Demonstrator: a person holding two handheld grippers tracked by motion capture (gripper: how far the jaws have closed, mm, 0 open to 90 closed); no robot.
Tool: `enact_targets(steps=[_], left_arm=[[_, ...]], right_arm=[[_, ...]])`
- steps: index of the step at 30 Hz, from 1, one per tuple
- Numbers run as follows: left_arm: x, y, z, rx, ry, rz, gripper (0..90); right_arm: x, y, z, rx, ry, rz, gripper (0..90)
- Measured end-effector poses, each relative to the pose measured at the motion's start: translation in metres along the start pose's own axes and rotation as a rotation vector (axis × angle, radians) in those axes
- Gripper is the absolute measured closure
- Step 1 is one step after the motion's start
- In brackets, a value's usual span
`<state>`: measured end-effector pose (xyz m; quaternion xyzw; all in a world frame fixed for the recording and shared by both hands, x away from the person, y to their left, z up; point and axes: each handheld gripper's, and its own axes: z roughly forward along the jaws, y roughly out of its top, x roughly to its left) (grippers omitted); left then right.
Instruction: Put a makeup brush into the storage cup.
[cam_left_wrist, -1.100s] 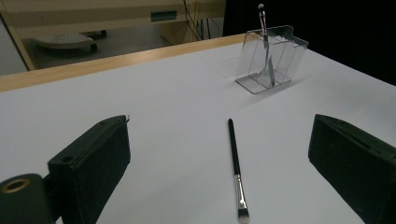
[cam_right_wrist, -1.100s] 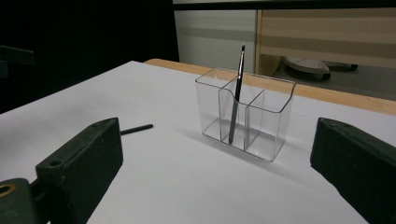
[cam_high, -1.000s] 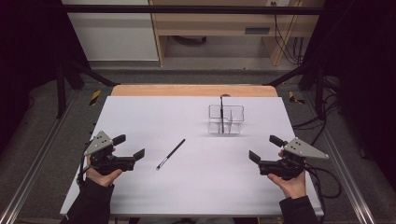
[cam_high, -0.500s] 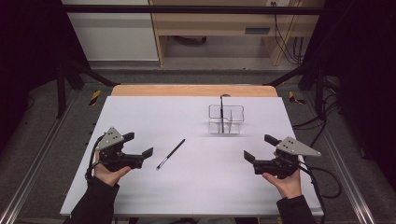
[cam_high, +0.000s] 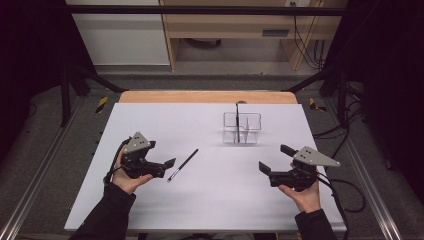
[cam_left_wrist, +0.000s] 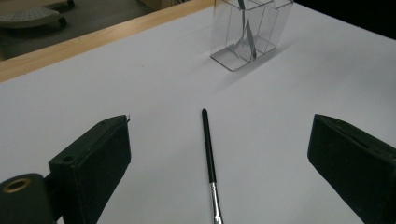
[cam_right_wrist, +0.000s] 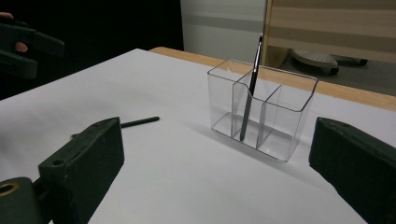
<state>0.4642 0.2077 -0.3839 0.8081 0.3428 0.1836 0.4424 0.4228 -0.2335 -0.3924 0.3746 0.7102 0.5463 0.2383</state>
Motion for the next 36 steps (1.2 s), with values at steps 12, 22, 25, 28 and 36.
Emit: enact_targets(steps=[12, 22, 25, 28, 36], left_arm=[[-0.012, 0.010, 0.022, 0.113, -0.008, 0.064, 6.3], [-0.015, 0.012, 0.041, 0.231, -0.006, 0.104, 7.9], [-0.015, 0.011, 0.047, 0.261, -0.004, 0.108, 8.2], [-0.015, 0.010, 0.054, 0.279, -0.011, 0.094, 9.1], [-0.012, 0.011, 0.071, 0.360, -0.015, 0.098, 10.7]], right_arm=[[0.002, 0.000, 0.001, 0.006, 0.005, -0.009, 3.9], [0.003, 0.000, 0.002, 0.008, 0.007, -0.014, 4.0], [0.003, 0.000, 0.002, 0.008, 0.007, -0.018, 4.0], [0.003, 0.000, 0.002, 0.012, 0.008, -0.018, 4.1], [0.003, 0.000, 0.001, 0.011, 0.009, -0.013, 4.0]])
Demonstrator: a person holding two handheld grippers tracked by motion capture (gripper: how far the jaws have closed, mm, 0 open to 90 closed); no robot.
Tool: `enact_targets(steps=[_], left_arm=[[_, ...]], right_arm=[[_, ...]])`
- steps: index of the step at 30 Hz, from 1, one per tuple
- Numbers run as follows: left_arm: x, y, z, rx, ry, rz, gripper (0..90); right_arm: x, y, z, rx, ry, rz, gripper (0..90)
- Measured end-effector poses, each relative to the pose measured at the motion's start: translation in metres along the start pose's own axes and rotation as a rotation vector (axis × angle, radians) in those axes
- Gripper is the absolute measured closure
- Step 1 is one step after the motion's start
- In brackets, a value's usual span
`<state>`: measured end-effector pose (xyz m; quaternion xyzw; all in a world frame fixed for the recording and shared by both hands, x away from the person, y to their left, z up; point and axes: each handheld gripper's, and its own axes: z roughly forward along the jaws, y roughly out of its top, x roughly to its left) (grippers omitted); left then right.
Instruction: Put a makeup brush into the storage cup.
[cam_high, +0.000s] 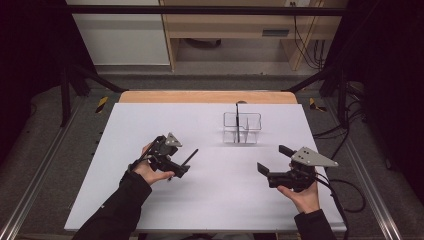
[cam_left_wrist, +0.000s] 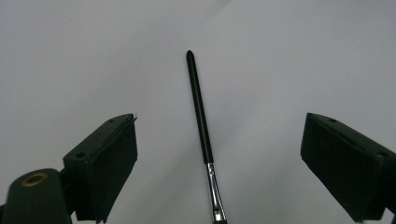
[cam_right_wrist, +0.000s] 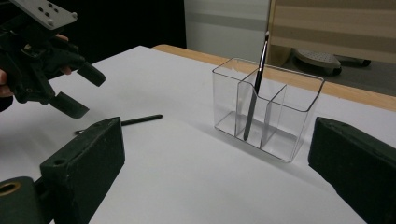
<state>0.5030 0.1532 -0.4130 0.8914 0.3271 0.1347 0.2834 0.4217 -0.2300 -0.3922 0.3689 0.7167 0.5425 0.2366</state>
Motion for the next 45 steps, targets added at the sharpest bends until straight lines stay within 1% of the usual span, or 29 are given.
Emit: enact_targets(steps=[3, 6, 9, 13, 20, 21, 22, 24, 27, 28, 30, 31, 32, 33, 34, 35, 39, 40, 42, 43, 45], left_arm=[[0.000, 0.003, 0.003, 0.011, -0.003, -0.008, 12.2], [0.001, 0.006, 0.007, 0.034, -0.007, -0.007, 13.6], [0.000, 0.010, 0.010, 0.054, -0.009, -0.001, 14.4], [0.000, 0.014, 0.014, 0.096, -0.018, 0.010, 15.0], [-0.002, 0.018, 0.022, 0.144, -0.024, 0.025, 17.9], [-0.002, 0.018, 0.023, 0.153, -0.029, 0.023, 18.3], [-0.002, 0.018, 0.024, 0.154, -0.024, 0.024, 18.4], [-0.001, 0.019, 0.026, 0.170, -0.034, 0.021, 19.3], [0.000, 0.019, 0.030, 0.189, -0.033, 0.010, 21.1], [0.001, 0.019, 0.032, 0.197, -0.034, 0.011, 22.0], [0.002, 0.019, 0.034, 0.201, -0.035, -0.004, 24.3], [0.003, 0.019, 0.034, 0.216, -0.039, 0.003, 25.5], [0.002, 0.019, 0.036, 0.214, -0.041, -0.003, 26.5], [0.003, 0.020, 0.036, 0.223, -0.042, 0.002, 27.6], [0.003, 0.019, 0.038, 0.226, -0.044, -0.004, 28.9], [0.004, 0.020, 0.039, 0.239, -0.049, -0.001, 30.8], [0.005, 0.019, 0.043, 0.270, -0.046, -0.014, 37.6], [0.005, 0.019, 0.043, 0.278, -0.040, -0.011, 38.7], [0.006, 0.018, 0.045, 0.285, -0.038, -0.009, 40.7], [0.006, 0.018, 0.045, 0.288, -0.043, -0.016, 41.5], [0.006, 0.018, 0.045, 0.290, -0.046, -0.015, 45.0]], right_arm=[[0.000, 0.000, 0.000, 0.001, 0.000, -0.001, 4.1], [0.000, 0.000, 0.000, 0.001, 0.002, 0.001, 4.1], [0.000, 0.000, 0.000, 0.001, 0.002, 0.001, 4.1], [0.000, 0.000, 0.000, 0.001, 0.004, 0.001, 4.2], [0.000, 0.000, 0.000, 0.003, 0.007, 0.000, 4.4], [0.000, 0.000, 0.000, 0.003, 0.007, 0.000, 4.4], [0.000, 0.000, 0.000, 0.003, 0.007, 0.000, 4.4], [0.000, 0.000, 0.000, 0.003, 0.009, 0.000, 4.5], [0.000, 0.000, 0.000, 0.004, 0.010, -0.001, 4.5], [0.000, 0.000, 0.000, 0.004, 0.011, -0.001, 4.6], [0.000, 0.000, 0.000, 0.004, 0.009, -0.002, 4.6], [0.000, 0.000, 0.000, 0.004, 0.010, -0.001, 4.6], [0.000, 0.000, 0.000, 0.004, 0.010, -0.002, 4.6], [0.000, 0.000, 0.000, 0.004, 0.010, -0.003, 4.6], [0.000, 0.000, 0.000, 0.004, 0.010, -0.002, 4.7], [0.000, 0.000, 0.000, 0.004, 0.011, -0.002, 4.7], [0.000, 0.000, 0.000, 0.005, 0.009, -0.001, 4.8], [0.000, 0.000, 0.000, 0.004, 0.011, -0.003, 4.8], [0.000, 0.000, 0.000, 0.004, 0.010, -0.003, 4.8], [0.000, 0.000, 0.000, 0.003, 0.010, -0.003, 4.9], [0.000, 0.000, 0.000, 0.003, 0.010, -0.003, 4.9]])
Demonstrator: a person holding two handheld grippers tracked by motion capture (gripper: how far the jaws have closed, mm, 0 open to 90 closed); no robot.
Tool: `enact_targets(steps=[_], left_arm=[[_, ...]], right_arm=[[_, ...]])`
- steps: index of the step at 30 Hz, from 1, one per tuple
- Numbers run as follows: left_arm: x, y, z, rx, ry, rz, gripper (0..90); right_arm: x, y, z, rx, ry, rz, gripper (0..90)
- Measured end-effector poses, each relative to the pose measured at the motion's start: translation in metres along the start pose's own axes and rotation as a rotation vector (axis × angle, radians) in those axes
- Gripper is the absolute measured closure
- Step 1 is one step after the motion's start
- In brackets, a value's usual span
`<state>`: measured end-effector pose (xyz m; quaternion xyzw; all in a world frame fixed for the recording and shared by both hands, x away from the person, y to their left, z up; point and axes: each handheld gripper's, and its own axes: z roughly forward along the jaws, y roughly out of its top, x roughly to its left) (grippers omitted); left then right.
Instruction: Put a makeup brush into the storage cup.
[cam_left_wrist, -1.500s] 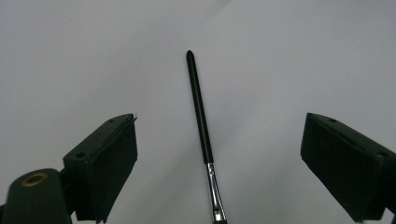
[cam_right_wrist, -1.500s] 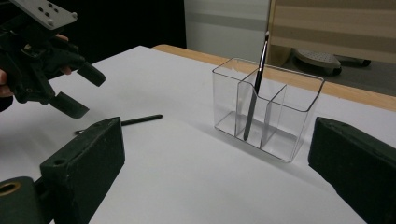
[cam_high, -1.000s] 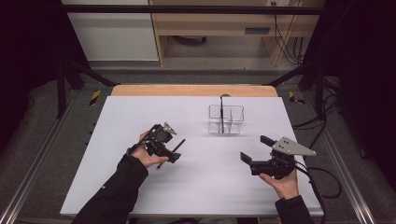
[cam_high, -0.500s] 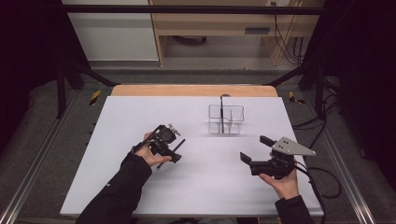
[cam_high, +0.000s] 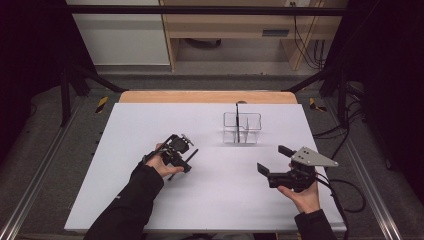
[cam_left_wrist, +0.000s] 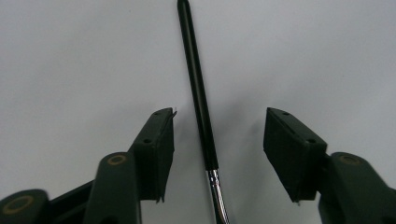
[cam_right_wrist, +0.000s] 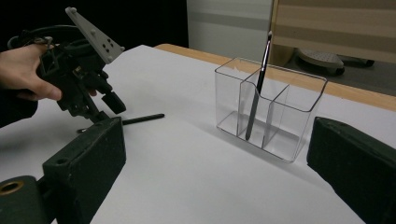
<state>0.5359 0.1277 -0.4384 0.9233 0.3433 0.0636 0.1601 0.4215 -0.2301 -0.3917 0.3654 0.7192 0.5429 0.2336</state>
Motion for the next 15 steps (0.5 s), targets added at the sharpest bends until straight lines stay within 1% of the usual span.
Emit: enact_targets(steps=[4, 5, 8, 9, 10, 11, 12, 15], left_arm=[[0.0003, -0.0005, 0.0002, 0.001, -0.004, -0.002, 49.3], [0.0015, -0.0009, 0.0003, 0.002, -0.009, -0.004, 51.9], [0.0022, -0.0019, 0.0014, 0.007, -0.023, -0.014, 55.1], [0.0028, -0.0023, 0.0019, 0.008, -0.018, -0.010, 56.0], [0.0025, -0.0028, 0.0028, 0.012, -0.020, -0.014, 56.1], [0.0029, -0.0030, 0.0033, 0.018, -0.018, -0.007, 56.1], [0.0028, -0.0036, 0.0041, 0.019, -0.025, -0.013, 56.5], [0.0032, -0.0044, 0.0058, 0.029, -0.029, -0.007, 60.6]], right_arm=[[0.0003, 0.0002, -0.0002, -0.001, 0.001, 0.000, 4.9], [0.0003, 0.0004, -0.0003, 0.000, -0.001, 0.001, 4.9], [-0.0001, 0.0006, -0.0009, -0.003, 0.000, -0.002, 4.9], [-0.0001, 0.0006, -0.0008, -0.006, 0.000, -0.001, 4.9], [-0.0001, 0.0007, -0.0009, -0.006, 0.000, -0.001, 4.9], [-0.0001, 0.0006, -0.0008, -0.007, -0.001, -0.001, 4.9], [-0.0002, 0.0007, -0.0008, -0.006, -0.001, -0.002, 4.9], [-0.0001, 0.0006, -0.0009, -0.002, 0.000, -0.002, 4.9]])
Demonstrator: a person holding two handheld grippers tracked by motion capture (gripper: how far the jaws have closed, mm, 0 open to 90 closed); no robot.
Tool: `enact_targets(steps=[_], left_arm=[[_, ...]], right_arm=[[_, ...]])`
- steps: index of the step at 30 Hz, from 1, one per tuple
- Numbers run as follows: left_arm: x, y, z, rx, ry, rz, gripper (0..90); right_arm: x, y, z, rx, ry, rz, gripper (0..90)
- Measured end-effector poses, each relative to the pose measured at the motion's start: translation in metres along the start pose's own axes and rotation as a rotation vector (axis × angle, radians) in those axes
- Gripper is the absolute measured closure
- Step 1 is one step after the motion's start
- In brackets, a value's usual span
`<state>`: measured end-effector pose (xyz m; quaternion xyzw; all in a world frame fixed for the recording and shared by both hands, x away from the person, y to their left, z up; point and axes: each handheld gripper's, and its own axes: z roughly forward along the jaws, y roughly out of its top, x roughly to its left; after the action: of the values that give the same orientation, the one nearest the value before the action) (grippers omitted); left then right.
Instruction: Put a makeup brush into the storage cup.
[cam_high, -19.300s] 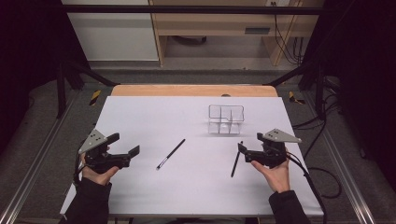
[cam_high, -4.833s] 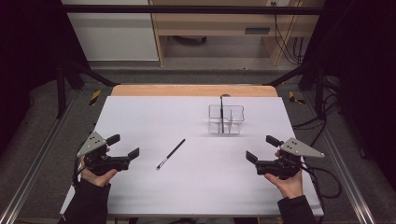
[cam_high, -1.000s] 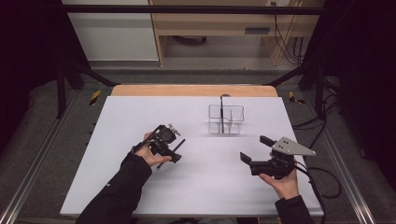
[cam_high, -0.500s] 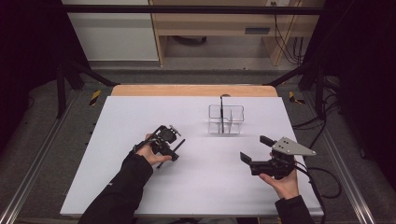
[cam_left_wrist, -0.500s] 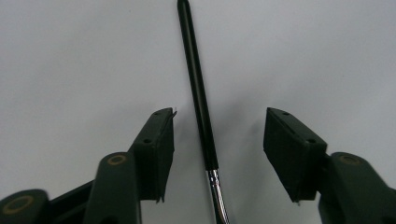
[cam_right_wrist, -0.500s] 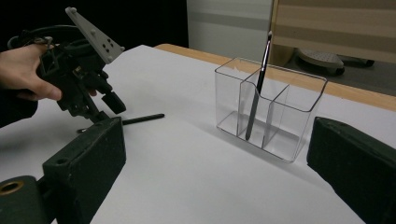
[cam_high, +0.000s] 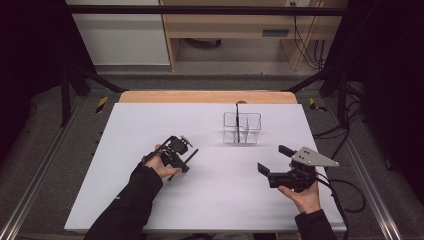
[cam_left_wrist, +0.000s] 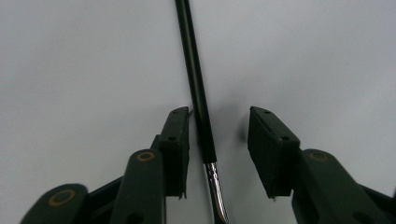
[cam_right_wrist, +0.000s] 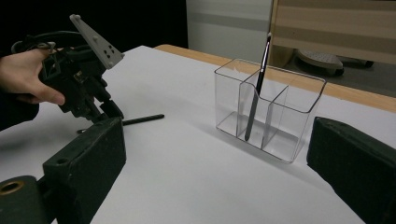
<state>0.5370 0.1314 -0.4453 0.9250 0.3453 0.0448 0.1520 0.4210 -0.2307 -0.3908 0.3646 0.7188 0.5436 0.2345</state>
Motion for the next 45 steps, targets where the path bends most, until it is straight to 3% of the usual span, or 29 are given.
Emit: enact_targets(steps=[7, 12, 34, 45], left_arm=[[0.0010, 0.0002, -0.0002, 0.003, 0.000, -0.025, 68.5], [-0.0008, -0.0002, 0.0003, 0.004, 0.014, -0.010, 70.7], [-0.0018, -0.0003, -0.0007, 0.029, 0.001, 0.030, 83.2], [-0.0015, 0.0001, -0.0008, 0.032, -0.007, 0.058, 83.9]], right_arm=[[0.0000, -0.0001, 0.0004, -0.001, 0.001, 0.000, 4.9], [-0.0003, 0.0000, 0.0001, 0.000, 0.000, 0.001, 5.1], [-0.0004, 0.0000, 0.0004, 0.002, 0.002, 0.002, 5.1], [-0.0005, -0.0003, 0.0008, 0.004, 0.003, 0.002, 5.1]])
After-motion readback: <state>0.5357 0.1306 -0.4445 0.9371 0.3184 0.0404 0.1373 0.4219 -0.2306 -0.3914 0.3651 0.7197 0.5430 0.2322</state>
